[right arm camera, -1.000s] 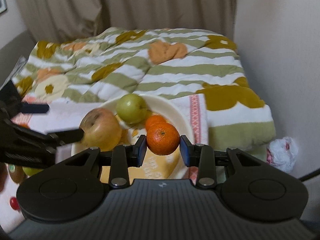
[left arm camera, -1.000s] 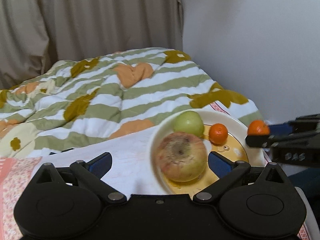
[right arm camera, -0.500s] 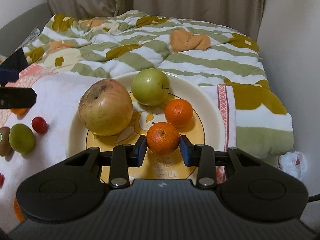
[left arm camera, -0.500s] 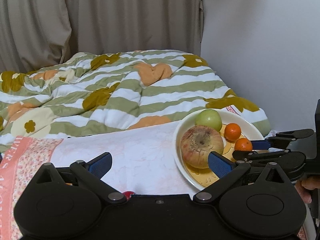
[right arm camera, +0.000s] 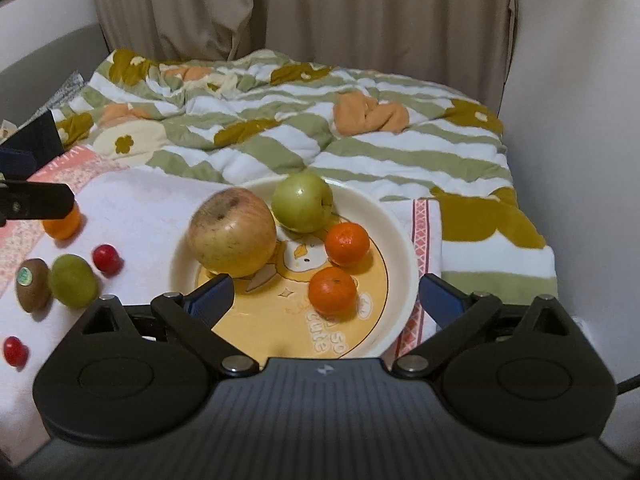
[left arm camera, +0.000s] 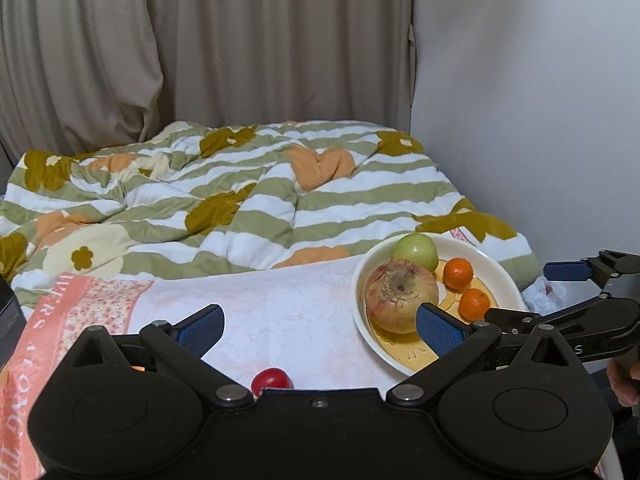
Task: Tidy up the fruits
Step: 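Withdraw both grippers from the bowl toward the remaining fruits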
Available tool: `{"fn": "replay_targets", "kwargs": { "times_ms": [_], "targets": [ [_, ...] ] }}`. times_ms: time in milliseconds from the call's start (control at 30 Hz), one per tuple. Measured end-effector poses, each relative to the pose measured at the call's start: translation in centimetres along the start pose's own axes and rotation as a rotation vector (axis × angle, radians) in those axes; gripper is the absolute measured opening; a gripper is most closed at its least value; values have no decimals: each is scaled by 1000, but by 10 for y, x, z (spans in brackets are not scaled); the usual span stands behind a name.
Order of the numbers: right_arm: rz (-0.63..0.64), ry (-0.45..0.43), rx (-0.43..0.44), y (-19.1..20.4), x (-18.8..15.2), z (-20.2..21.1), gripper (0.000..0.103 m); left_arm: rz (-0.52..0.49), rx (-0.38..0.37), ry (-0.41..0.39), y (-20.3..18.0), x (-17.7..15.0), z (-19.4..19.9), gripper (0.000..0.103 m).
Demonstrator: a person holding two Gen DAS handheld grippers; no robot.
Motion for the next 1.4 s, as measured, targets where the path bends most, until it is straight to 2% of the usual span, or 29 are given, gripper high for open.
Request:
{"fn": "replay_targets", "kwargs": {
  "times_ms": [467, 767, 900, 1033, 1400],
  "targets": [
    [-27, -89, 31, 28, -8, 101, 103, 57, 74, -139, 4, -24, 102, 103],
    [-44, -103, 43, 55, -22, 143, 103, 80, 142, -147, 25, -62, 151, 103],
    [-56, -97, 41, 70, -33, 151, 103, 84, 154, -126, 39, -80, 158, 103],
    [-66, -83, 19, 86, -48, 154, 103, 77, 133, -107, 52, -96, 159, 103],
    [-124, -39, -87, 124, -95, 131, 103, 28, -5, -26, 75, -140, 120, 103]
  ]
}}
Point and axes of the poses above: each gripper's, at about its wrist camera, not at the fingertips, and z roughly against the way its jaws point, y to its left, x to its top, the point moved 1 cm from there along -z, roughly the way its jaws point, and after that the axes turned 8 degrees about -z, right-handed, at the moved point
